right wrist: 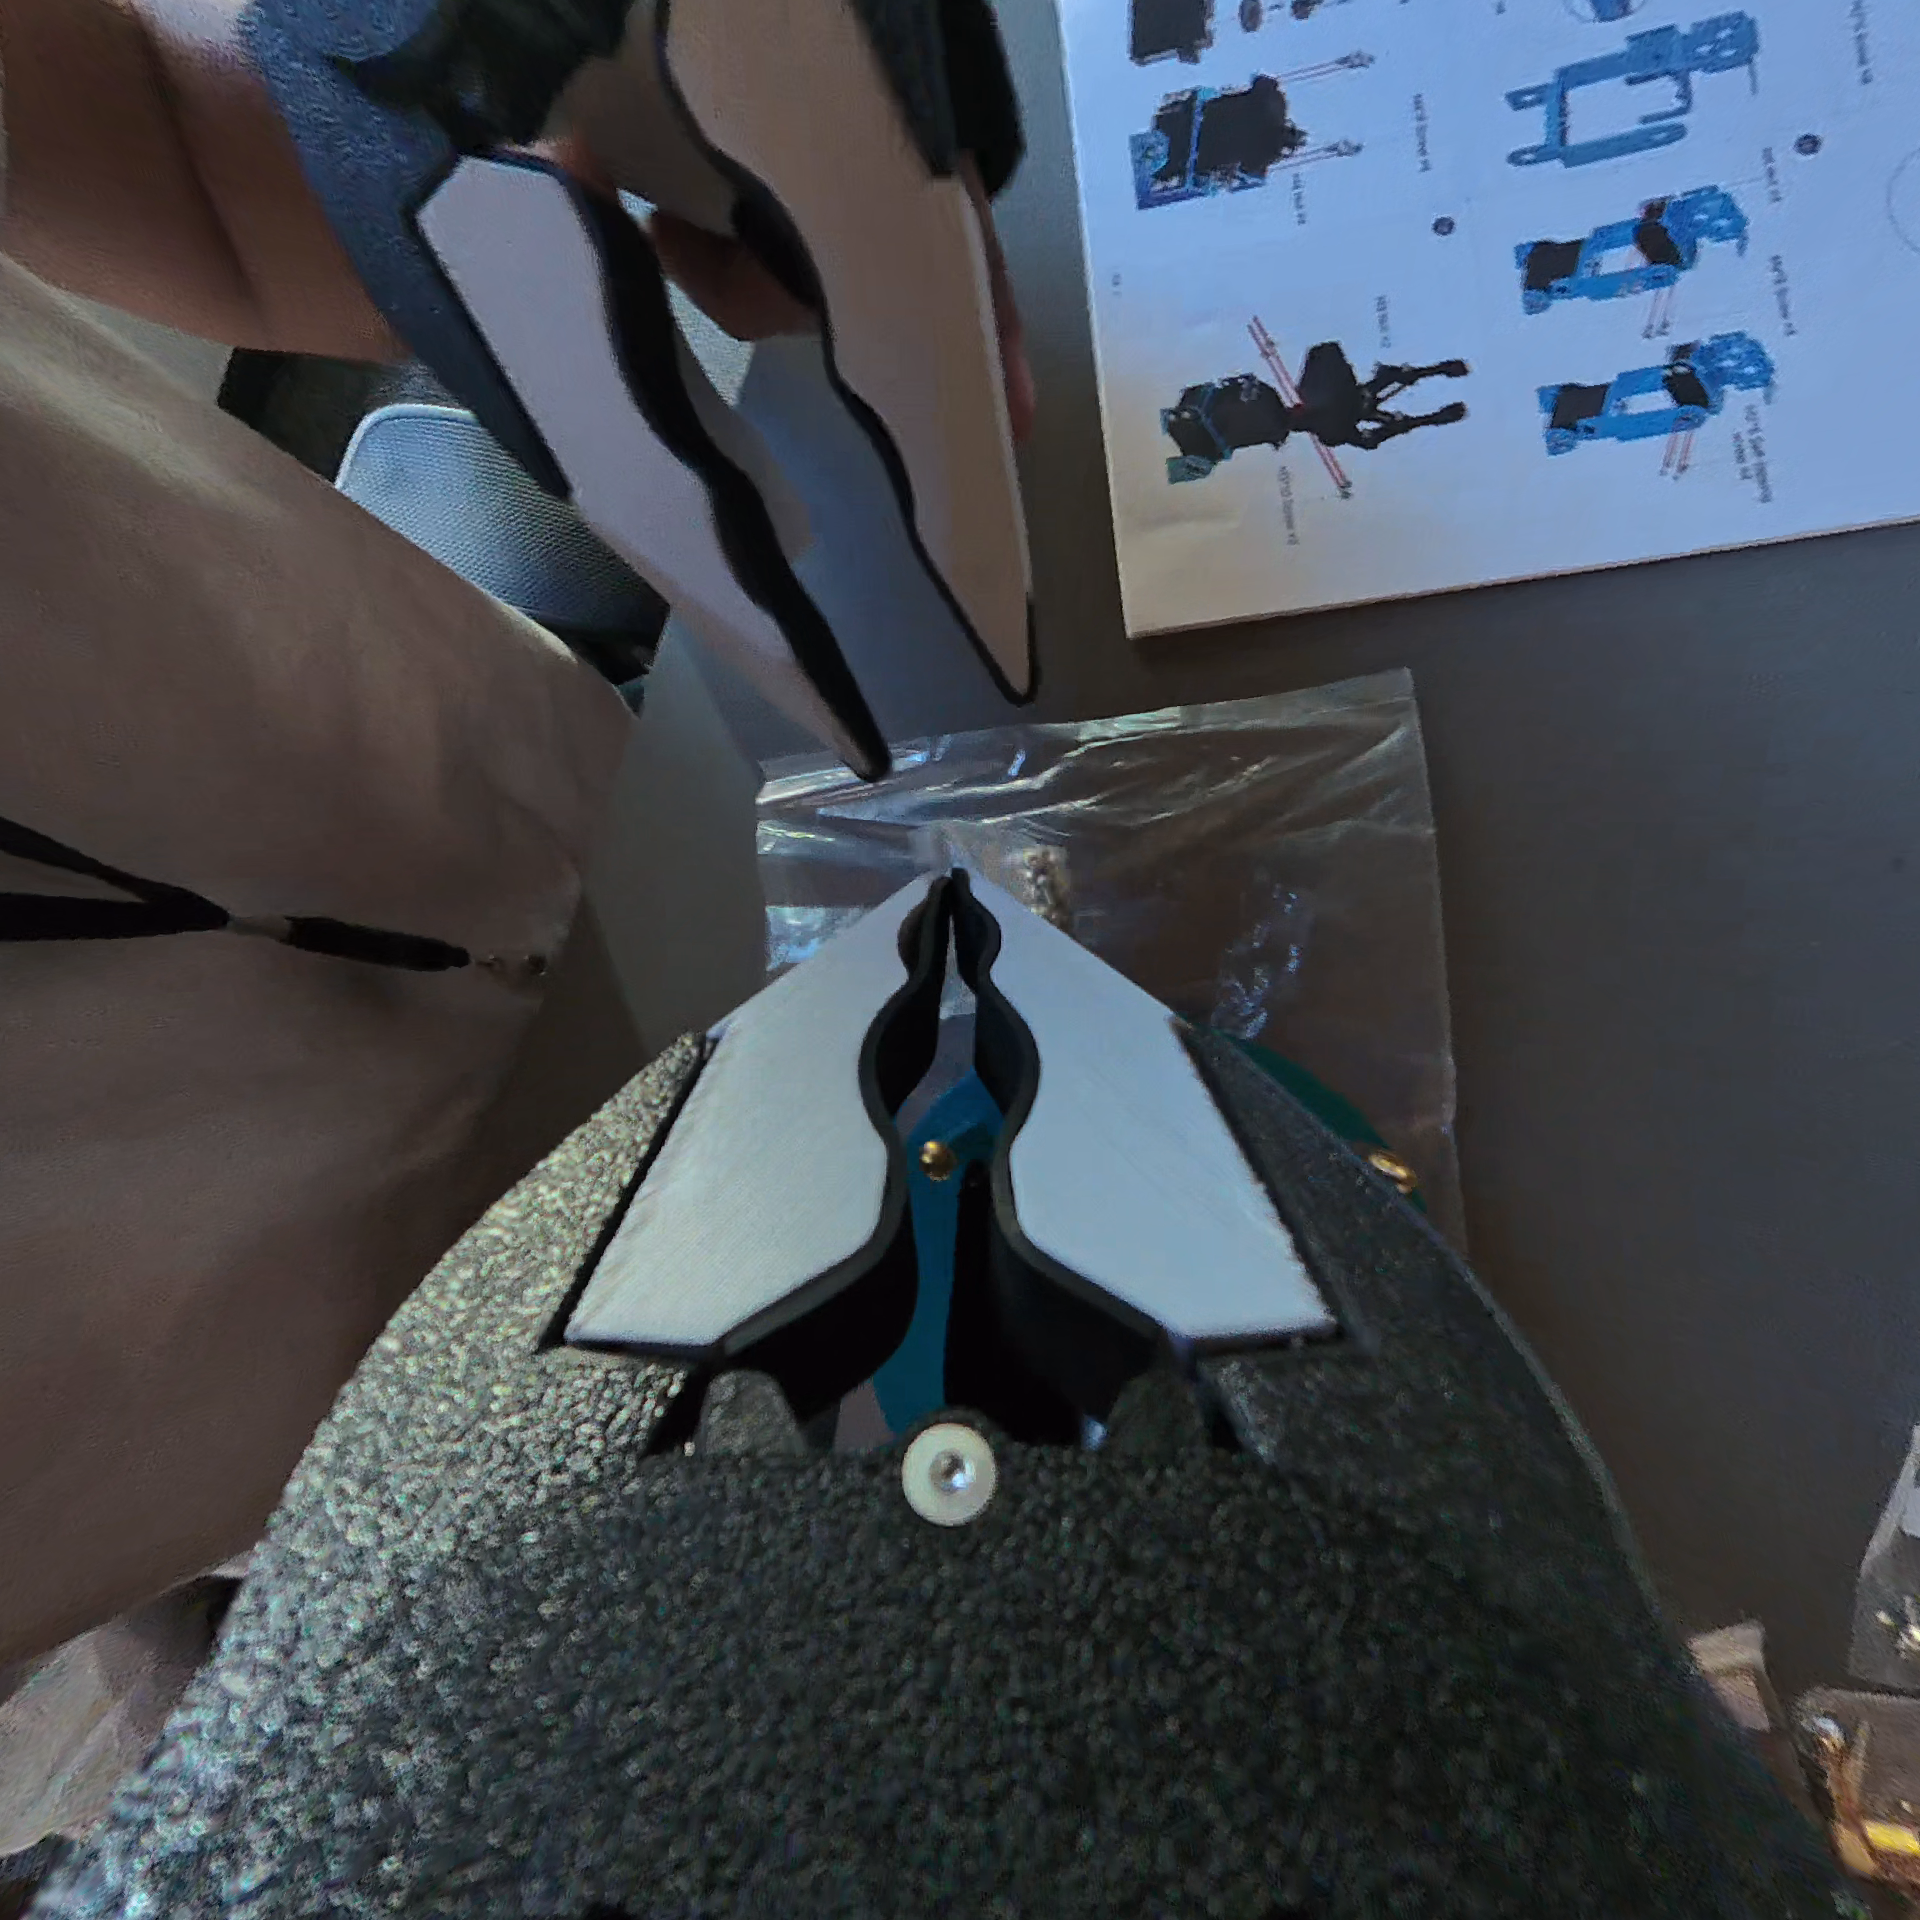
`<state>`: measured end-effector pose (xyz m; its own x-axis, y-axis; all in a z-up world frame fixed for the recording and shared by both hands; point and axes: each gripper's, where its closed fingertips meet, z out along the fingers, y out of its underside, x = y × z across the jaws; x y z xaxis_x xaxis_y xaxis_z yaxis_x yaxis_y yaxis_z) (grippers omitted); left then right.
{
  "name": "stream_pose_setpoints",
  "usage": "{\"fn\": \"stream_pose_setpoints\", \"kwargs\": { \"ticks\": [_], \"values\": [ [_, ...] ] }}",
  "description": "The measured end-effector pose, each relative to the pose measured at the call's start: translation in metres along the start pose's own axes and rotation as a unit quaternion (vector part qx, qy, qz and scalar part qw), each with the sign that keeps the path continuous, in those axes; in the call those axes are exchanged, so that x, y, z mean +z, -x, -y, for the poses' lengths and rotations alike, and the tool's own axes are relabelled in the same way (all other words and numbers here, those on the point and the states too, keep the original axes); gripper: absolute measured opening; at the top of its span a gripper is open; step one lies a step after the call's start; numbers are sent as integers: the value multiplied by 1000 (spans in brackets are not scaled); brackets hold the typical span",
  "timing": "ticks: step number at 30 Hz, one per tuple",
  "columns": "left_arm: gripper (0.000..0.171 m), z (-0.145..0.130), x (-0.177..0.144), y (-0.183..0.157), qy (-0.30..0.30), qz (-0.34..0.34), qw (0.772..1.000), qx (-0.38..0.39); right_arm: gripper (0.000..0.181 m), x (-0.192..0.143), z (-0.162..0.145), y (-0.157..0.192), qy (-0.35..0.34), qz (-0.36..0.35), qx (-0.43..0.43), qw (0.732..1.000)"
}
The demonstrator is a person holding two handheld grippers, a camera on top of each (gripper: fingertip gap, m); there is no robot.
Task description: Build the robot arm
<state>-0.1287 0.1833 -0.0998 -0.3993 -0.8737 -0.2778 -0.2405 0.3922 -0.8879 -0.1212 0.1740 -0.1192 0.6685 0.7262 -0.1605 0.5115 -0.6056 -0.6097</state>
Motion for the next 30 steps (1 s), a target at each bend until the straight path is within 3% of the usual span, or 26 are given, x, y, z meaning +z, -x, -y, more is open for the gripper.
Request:
{"fn": "stream_pose_setpoints", "kwargs": {
  "ticks": [4,6,8,10,12,16,19,20,21,24,26,30],
  "values": [
    [20,-8,14,-18,11,-37,999,5,0,7,-1,12,8,28,-6,1000],
    [5,-13,18,-25,20,-45,999,12,0,8,-5,12,16,26,-3,1000],
    [3,-15,20,-30,19,-45,999,15,0,6,-6,13,11,25,3,1000],
    [5,-13,20,-32,19,-38,999,17,0,3,-8,14,8,18,6,1000],
    [26,-15,17,-33,28,-35,999,13,0,1,-10,18,8,17,8,1000],
    [27,-8,13,-48,8,-70,997,-5,0,-4,-11,26,-5,15,13,1000],
    [26,-12,25,-56,26,-62,997,23,0,-4,-8,28,-19,1,3,1000],
    [22,-13,29,-53,30,-45,998,32,0,-4,-5,28,-25,-6,-2,1000],
    [8,-14,32,-49,32,-32,998,32,0,-3,-6,27,-21,-10,-7,1000],
    [2,-14,35,-36,36,4,999,13,0,-5,-1,20,-30,-29,-14,999],
    [0,-14,32,-29,34,23,999,-13,6,-21,9,13,-70,-64,-11,995],
    [0,-29,23,-14,74,84,992,-57,15,-90,11,16,-204,-159,18,966]
  ]
}}
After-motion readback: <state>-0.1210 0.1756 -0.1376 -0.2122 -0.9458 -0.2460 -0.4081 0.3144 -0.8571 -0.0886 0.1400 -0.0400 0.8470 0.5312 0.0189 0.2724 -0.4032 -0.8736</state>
